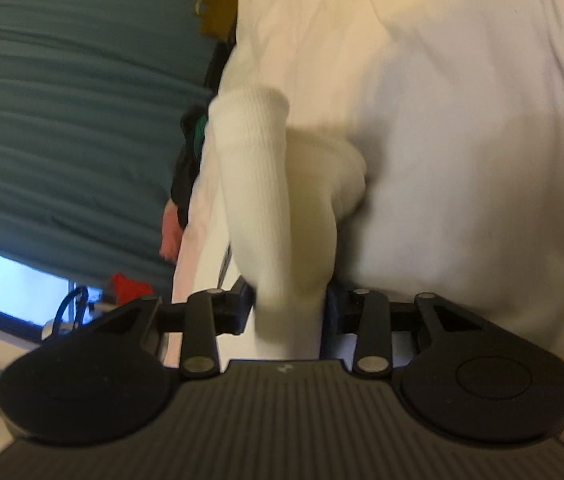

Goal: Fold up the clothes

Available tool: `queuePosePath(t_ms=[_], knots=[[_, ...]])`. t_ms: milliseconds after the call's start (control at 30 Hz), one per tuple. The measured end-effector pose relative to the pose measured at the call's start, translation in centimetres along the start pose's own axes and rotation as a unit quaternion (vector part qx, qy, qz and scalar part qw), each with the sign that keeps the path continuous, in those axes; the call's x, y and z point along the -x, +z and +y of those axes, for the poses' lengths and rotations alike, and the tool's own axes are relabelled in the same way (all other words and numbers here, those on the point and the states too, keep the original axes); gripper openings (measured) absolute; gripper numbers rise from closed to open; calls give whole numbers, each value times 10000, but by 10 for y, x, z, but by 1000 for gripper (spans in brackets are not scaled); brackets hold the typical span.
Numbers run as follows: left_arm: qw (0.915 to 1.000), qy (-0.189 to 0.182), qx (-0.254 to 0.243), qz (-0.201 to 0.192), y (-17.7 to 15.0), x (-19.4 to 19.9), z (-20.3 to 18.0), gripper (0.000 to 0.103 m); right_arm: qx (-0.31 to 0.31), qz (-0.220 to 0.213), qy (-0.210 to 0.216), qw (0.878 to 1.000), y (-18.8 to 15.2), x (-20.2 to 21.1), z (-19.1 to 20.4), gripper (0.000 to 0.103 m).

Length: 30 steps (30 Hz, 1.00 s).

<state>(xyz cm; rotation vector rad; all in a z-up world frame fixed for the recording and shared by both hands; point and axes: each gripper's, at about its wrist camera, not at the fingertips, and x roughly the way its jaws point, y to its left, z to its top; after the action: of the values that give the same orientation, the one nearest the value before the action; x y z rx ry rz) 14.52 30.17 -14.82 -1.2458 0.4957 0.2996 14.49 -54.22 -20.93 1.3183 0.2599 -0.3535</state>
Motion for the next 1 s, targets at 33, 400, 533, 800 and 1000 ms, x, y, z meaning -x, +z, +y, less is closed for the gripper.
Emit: queuePosePath(t_ms=[33,400,533,800,1000], knots=[[10000,-15,79,46,3,1,2,15,130,-112,-28,9998,-2,-3,3,39],[9990,-301,-39,-318,12,46,-17,10,548,-11,-73,9985,-2,-18,33,14],[9979,-436,331,-342,11,71,-7,9,748,-71,0,9972,-3,-5,46,13],[9956,-345,-406,-777,15,126,-20,4,701,14,27,9975,1,42,50,13],[9932,359,-1073,-275,4,137,-21,5,520,-113,-171,9984,19,77,29,13]])
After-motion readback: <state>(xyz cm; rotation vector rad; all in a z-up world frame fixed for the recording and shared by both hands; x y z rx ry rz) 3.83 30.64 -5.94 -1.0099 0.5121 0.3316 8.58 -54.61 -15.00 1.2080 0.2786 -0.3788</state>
